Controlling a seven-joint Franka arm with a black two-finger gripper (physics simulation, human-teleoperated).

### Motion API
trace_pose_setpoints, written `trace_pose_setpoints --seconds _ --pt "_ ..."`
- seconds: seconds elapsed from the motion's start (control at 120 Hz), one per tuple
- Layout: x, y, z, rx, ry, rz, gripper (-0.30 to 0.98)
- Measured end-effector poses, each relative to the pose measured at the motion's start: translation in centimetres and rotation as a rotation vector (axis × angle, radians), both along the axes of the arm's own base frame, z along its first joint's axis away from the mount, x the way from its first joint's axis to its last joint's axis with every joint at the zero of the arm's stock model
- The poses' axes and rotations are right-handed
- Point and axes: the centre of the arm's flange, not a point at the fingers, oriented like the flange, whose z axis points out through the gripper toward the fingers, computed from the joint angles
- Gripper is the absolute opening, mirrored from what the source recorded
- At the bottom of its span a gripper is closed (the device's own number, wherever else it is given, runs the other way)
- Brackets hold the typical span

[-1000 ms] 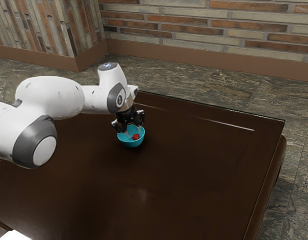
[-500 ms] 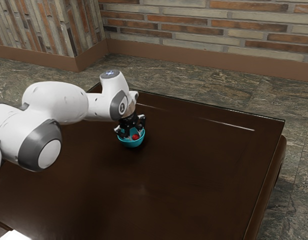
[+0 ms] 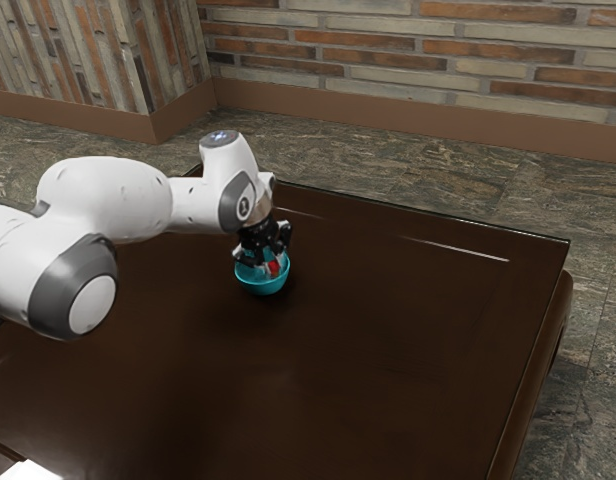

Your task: Take strawberry from the bowl

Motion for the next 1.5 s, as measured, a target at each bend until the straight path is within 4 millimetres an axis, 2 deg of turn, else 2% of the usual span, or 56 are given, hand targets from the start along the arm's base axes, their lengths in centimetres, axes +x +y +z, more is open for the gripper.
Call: trace_pose_setpoints --seconds 0.092,0.167,0.225,0.283,0.392,0.425,0.483,0.542,0.608,0.742,0.817,0.867,0.942,0.975,1.075,1.192,1.242,1.3,1.333,1.383,1.442,1.5 --pt "-0.1 -0.1 3.1 -0.014 -0.020 0.003 0.00" --pt "-0.9 -0.5 5.8 -0.027 -0.028 0.002 0.00" --pt "-1.2 -1.9 7.1 -0.032 -0.033 -0.016 0.00" --pt "-1.3 -4.2 7.7 -0.036 -0.033 -0.045 -0.01" --pt "-1.9 -10.6 7.1 -0.046 -0.018 -0.124 -0.03" --pt "-2.1 -12.4 6.2 -0.045 -0.005 -0.144 -0.03" --pt "-2.5 -15.2 3.5 -0.046 0.024 -0.173 -0.02" --pt "-2.8 -17.2 0.8 -0.051 0.049 -0.191 0.00" --pt "-3.1 -18.5 -0.4 -0.056 0.054 -0.197 0.11" --pt "-3.0 -19.7 0.0 -0.076 0.022 -0.203 0.38" --pt "-3.0 -20.2 2.9 -0.086 -0.021 -0.212 0.47" --pt "-3.1 -20.5 4.0 -0.086 -0.033 -0.215 0.52" --pt "-3.1 -20.6 5.0 -0.084 -0.044 -0.215 0.57" --pt "-3.2 -20.6 6.2 -0.076 -0.050 -0.224 0.59" --pt "-4.4 -19.7 13.2 -0.067 -0.058 -0.250 0.62" --pt "-6.1 -14.6 20.3 -0.014 -0.024 -0.314 0.65" --pt "-7.6 -12.4 22.4 0.020 0.009 -0.359 0.66" --pt "-8.8 -8.0 24.7 0.059 0.029 -0.406 0.66" --pt "-9.1 -6.1 25.7 0.075 0.040 -0.436 0.67" --pt "-9.3 -4.7 26.6 0.096 0.057 -0.494 0.67" --pt "-9.6 -4.1 26.7 0.112 0.082 -0.568 0.68" --pt "-9.6 -4.0 26.0 0.116 0.113 -0.641 0.68"
